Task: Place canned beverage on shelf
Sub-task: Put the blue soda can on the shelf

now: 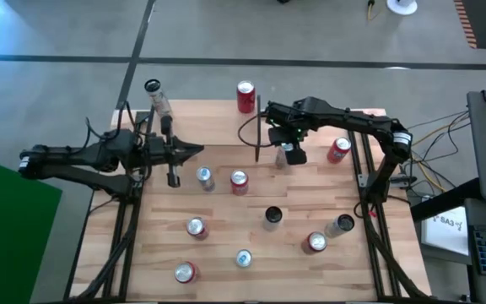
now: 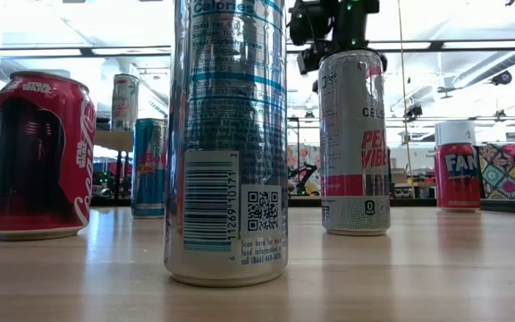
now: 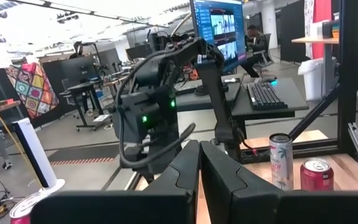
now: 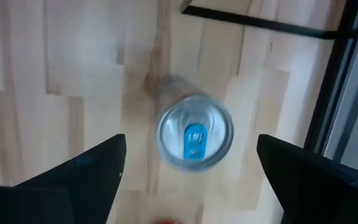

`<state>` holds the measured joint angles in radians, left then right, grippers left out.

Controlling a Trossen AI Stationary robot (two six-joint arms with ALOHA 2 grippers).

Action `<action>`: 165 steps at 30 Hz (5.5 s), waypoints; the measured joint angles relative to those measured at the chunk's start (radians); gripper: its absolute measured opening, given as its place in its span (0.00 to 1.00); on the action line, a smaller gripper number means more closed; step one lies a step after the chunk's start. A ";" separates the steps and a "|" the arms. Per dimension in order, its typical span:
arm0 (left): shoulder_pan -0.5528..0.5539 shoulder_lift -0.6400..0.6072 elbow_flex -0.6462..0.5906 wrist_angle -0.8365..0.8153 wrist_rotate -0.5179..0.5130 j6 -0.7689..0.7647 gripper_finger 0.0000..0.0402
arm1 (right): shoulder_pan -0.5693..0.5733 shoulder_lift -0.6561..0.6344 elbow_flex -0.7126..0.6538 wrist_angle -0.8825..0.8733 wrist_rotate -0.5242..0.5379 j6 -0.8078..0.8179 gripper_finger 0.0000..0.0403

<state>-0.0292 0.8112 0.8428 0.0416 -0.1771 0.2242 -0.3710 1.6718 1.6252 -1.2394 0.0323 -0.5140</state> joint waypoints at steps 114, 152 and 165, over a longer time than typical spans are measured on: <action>0.061 0.604 0.064 0.322 0.454 -0.235 0.68 | 0.516 0.060 0.565 -0.080 0.098 -0.366 0.55; 0.060 0.571 0.078 0.329 0.346 -0.234 0.53 | 0.514 0.052 0.584 -0.052 0.187 -0.317 0.74; 0.066 0.502 0.075 0.302 0.340 -0.230 0.53 | 0.515 0.037 0.686 -0.066 0.253 -0.263 0.75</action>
<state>0.0364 1.3130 0.9176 0.3433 0.1625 -0.0055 0.1436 1.7087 2.3111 -1.3058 0.2857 -0.7773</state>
